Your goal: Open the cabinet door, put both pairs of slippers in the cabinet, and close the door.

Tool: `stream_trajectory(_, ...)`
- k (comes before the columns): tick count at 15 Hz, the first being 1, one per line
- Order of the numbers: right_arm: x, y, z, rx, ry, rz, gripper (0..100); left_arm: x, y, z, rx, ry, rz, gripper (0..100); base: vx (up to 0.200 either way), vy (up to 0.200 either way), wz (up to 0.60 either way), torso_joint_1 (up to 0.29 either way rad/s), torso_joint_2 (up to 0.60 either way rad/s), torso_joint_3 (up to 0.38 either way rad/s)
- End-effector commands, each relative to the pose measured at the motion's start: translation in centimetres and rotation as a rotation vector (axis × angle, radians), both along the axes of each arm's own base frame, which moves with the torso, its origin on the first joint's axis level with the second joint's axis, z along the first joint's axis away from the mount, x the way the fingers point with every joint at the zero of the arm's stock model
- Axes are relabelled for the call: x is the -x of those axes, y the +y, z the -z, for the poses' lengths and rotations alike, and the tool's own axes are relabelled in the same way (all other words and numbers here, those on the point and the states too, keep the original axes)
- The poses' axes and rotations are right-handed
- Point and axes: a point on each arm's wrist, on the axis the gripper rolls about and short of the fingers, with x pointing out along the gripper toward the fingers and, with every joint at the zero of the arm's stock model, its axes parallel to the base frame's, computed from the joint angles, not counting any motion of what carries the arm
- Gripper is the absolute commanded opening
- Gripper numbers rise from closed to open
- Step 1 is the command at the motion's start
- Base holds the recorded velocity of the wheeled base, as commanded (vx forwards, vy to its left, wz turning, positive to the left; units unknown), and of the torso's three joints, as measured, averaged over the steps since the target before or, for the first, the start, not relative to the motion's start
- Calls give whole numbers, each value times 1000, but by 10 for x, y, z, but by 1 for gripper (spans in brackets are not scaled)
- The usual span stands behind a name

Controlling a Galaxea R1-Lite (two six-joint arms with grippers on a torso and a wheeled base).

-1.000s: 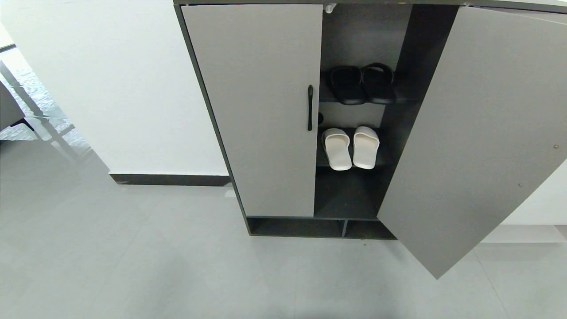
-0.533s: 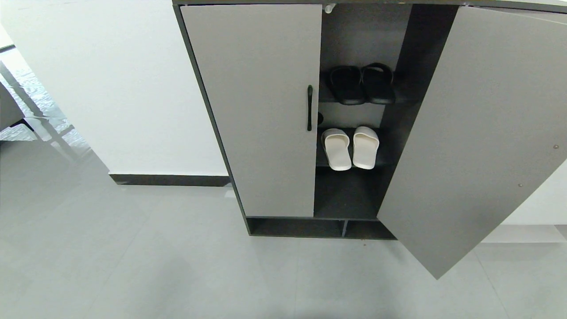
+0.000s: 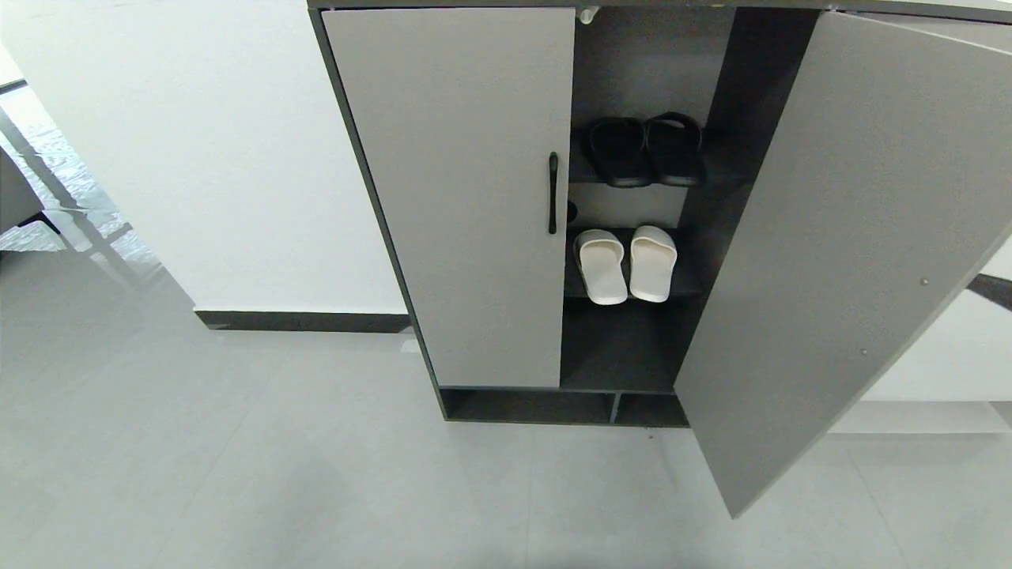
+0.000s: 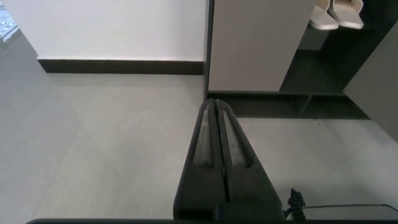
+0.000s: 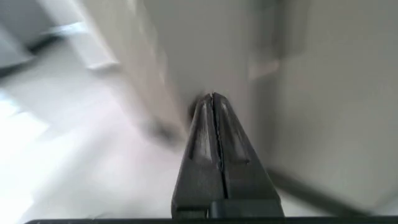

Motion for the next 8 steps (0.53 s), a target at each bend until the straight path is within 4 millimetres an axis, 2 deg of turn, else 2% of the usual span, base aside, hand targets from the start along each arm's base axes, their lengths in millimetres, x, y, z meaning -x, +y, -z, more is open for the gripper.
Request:
stream_trajectory(1,7,26,10,-20,37,-116,0,0,0,0,0,2,-1,0,0,0,0,0,0,0)
stream_trajectory(4,-38,47,26,-67,93,146,0,0,0,0,0,2,-1,0,0,0,0,0,0,0)
stream_trajectory(5,-43,48,26,-66,89,183,0,0,0,0,0,0,-1,0,0,0,0,0,0,0)
stream_trajectory(7,-53,63,30,-48,73,212,0,0,0,0,0,2,-1,0,200,0,0,5,2,2)
stream_trajectory(8,-56,79,31,-51,69,210,0,0,0,0,0,2,-1,0,200,0,0,2,7,7)
